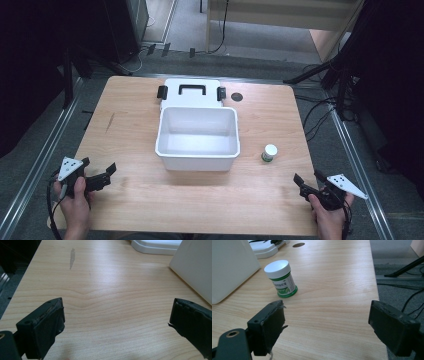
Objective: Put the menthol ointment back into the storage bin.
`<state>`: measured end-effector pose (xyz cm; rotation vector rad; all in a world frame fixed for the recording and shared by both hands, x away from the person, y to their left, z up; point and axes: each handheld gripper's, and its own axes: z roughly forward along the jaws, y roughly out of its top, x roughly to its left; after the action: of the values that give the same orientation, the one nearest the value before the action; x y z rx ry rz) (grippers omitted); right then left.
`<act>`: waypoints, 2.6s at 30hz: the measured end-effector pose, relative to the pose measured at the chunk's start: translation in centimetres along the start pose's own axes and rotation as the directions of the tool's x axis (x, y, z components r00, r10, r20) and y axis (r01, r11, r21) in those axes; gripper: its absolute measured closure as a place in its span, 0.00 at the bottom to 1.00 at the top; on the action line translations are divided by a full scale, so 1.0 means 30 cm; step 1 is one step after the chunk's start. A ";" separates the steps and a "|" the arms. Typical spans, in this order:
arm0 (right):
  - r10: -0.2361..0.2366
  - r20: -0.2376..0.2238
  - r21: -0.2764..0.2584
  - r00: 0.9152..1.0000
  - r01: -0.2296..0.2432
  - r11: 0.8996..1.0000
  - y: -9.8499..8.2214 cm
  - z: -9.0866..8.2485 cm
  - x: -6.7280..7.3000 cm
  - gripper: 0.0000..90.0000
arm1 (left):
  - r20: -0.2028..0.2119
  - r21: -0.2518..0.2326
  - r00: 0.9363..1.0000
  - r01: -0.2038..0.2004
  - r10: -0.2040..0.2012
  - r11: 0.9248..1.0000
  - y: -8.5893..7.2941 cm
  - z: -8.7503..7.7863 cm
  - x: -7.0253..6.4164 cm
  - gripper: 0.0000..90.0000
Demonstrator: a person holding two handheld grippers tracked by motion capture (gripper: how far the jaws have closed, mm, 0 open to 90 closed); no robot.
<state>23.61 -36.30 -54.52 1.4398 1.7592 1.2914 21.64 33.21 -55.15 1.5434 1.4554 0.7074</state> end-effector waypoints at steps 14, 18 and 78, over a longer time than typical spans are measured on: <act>0.015 -0.026 0.081 1.000 -0.013 0.997 0.006 -0.006 0.011 0.16 | 0.005 -0.001 1.000 0.004 -0.004 1.000 -0.001 -0.001 0.000 0.00; -0.015 -0.030 0.149 0.999 0.019 0.989 0.022 0.006 0.031 0.16 | 0.006 -0.003 1.000 -0.001 0.001 1.000 -0.001 -0.002 0.000 0.00; -0.276 -0.153 0.853 0.949 0.268 0.447 0.389 0.288 0.241 0.15 | 0.019 0.003 1.000 0.007 -0.007 1.000 -0.001 0.000 0.002 0.00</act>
<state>33.92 -26.79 -46.38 1.4782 2.6921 0.1120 21.63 33.28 -55.20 1.5429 1.4474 0.6850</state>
